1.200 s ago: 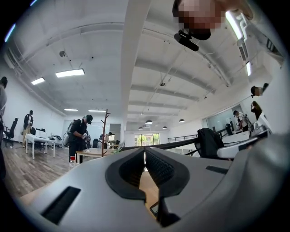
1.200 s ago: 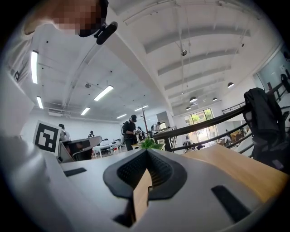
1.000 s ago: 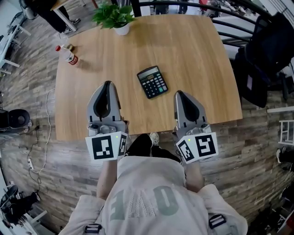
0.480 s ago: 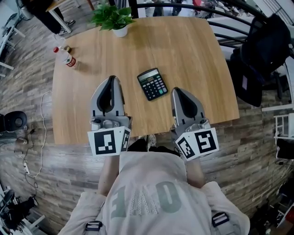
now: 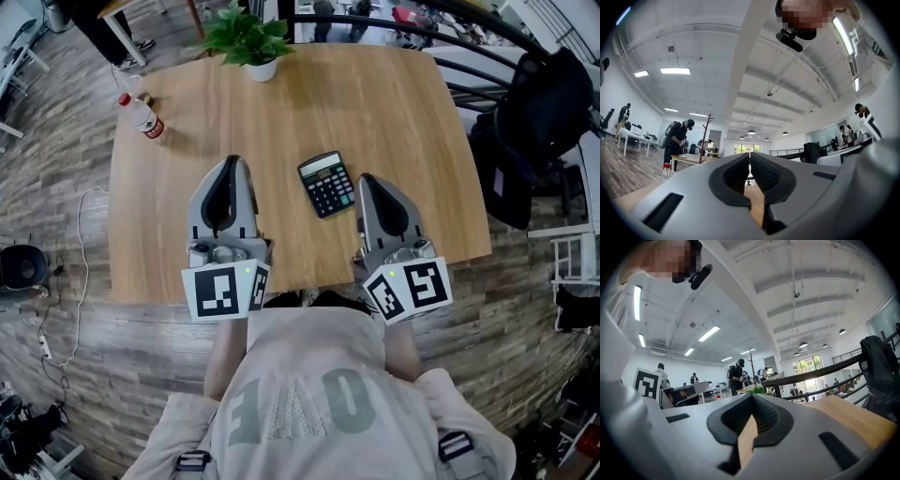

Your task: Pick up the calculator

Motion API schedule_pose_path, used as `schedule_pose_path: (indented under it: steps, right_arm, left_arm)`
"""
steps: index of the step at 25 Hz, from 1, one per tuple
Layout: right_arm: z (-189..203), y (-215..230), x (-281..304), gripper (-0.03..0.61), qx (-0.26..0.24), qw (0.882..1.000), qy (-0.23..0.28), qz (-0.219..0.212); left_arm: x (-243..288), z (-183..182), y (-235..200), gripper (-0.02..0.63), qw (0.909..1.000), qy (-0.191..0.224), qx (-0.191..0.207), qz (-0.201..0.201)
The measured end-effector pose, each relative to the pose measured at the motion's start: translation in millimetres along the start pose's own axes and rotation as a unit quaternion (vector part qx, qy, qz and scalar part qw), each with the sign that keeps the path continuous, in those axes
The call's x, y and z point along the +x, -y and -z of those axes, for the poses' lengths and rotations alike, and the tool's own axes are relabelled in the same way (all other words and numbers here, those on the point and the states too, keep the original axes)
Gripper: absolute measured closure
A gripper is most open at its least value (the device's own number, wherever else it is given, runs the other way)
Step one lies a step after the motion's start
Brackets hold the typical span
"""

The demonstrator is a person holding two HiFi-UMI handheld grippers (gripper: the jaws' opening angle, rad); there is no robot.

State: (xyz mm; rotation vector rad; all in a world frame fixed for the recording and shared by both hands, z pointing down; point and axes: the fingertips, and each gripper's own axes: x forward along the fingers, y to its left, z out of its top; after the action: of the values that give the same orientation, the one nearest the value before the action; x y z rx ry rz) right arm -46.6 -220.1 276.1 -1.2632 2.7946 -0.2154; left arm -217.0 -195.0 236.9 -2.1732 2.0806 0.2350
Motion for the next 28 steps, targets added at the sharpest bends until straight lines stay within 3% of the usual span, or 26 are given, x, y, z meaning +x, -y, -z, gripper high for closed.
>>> schedule_pose_path:
  steps: [8, 12, 17, 18, 19, 20, 22, 24, 25, 26, 28]
  right_arm:
    - [7.0, -1.1, 11.9, 0.560, 0.015, 1.000, -0.013, -0.010]
    - [12.5, 13.4, 23.0, 0.560, 0.033, 0.999, -0.022, -0.013]
    - [7.3, 39.6, 25.0, 0.560, 0.041, 0.999, -0.023, -0.009]
    - [7.1, 42.8, 24.9, 0.560, 0.041, 0.999, -0.023, -0.009]
    - [6.8, 46.5, 24.9, 0.560, 0.040, 0.999, -0.023, -0.009]
    - [6.7, 50.6, 24.8, 0.560, 0.038, 0.999, -0.023, -0.009]
    - [7.9, 59.0, 23.8, 0.560, 0.039, 0.999, -0.025, -0.006]
    - [12.4, 65.4, 19.3, 0.560, 0.047, 0.998, -0.030, 0.002]
    - [15.3, 68.5, 16.1, 0.560, 0.051, 0.998, -0.034, 0.008]
    - [18.0, 72.2, 13.2, 0.560, 0.054, 0.998, -0.039, 0.015]
    - [22.1, 80.5, 9.5, 0.560, 0.057, 0.997, -0.047, 0.025]
  left_arm:
    - [11.5, 26.7, -6.7, 0.601, 0.9990, -0.037, -0.022, -0.005]
    - [33.2, 41.3, 1.4, 0.601, 0.9965, -0.075, -0.028, 0.022]
    - [55.5, 39.1, 26.0, 0.597, 0.9961, -0.071, -0.030, 0.045]
    - [61.1, 40.7, 31.5, 0.540, 0.9951, -0.072, -0.033, 0.059]
    - [68.5, 43.4, 37.1, 0.421, 0.9938, -0.075, -0.032, 0.076]
    - [77.7, 46.8, 42.1, 0.361, 0.9921, -0.078, -0.030, 0.094]
    - [98.7, 57.5, 50.9, 0.321, 0.9863, -0.090, -0.021, 0.137]
    - [115.7, 82.0, 63.9, 0.310, 0.9676, -0.133, -0.019, 0.214]
    - [120.3, 101.3, 73.4, 0.311, 0.9478, -0.173, -0.027, 0.266]
    - [121.3, 124.2, 84.4, 0.311, 0.9178, -0.225, -0.041, 0.324]
    - [114.4, 171.8, 105.1, 0.313, 0.8347, -0.338, -0.069, 0.429]
